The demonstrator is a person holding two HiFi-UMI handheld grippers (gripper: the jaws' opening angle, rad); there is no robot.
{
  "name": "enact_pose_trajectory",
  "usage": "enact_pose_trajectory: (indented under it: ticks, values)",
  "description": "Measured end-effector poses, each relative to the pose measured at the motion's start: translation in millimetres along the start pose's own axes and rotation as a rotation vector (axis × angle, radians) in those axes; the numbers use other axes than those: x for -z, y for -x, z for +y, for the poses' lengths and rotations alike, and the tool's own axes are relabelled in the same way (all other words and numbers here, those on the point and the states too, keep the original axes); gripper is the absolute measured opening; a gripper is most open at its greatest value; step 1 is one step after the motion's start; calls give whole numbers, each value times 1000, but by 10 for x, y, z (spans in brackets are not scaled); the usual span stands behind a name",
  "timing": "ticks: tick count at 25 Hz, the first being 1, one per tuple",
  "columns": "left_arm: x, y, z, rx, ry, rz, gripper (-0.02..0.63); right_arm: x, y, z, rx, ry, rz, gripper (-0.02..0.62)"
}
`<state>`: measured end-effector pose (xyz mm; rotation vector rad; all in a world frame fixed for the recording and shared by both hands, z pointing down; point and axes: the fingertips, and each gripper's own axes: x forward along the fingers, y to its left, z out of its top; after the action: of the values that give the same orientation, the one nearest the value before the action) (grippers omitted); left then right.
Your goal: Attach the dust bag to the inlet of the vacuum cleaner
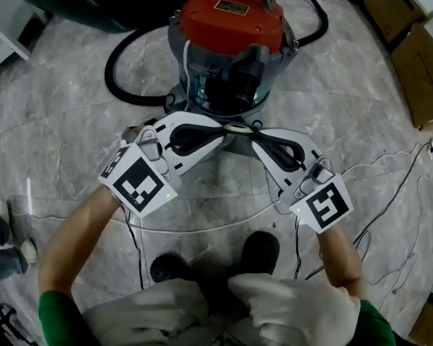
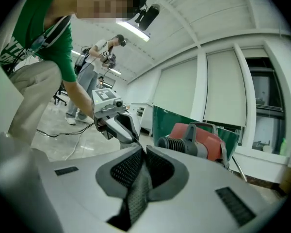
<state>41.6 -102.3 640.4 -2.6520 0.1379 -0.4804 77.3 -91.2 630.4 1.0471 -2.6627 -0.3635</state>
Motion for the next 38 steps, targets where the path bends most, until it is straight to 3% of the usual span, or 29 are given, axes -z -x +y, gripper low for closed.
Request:
enact_pose_trajectory:
  ticks: [5, 14, 23, 32, 38]
  values:
    - [-205, 75, 137, -26, -70, -14, 14, -226, 1, -83, 18, 36, -28, 31]
    - [-361, 162, 372, -77, -109, -26, 20, -423, -66, -218, 42, 38, -58, 30]
    - [-216, 108, 447, -89, -69, 3, 21, -361, -155, -296, 55, 7, -33, 31]
    - [-273, 72, 630, -104, -62, -15, 28, -391, -195, -454, 35, -79, -42, 31]
    - [-253, 38, 763, -117, -9, -35, 29, -374, -244, -547, 33, -89, -33, 30]
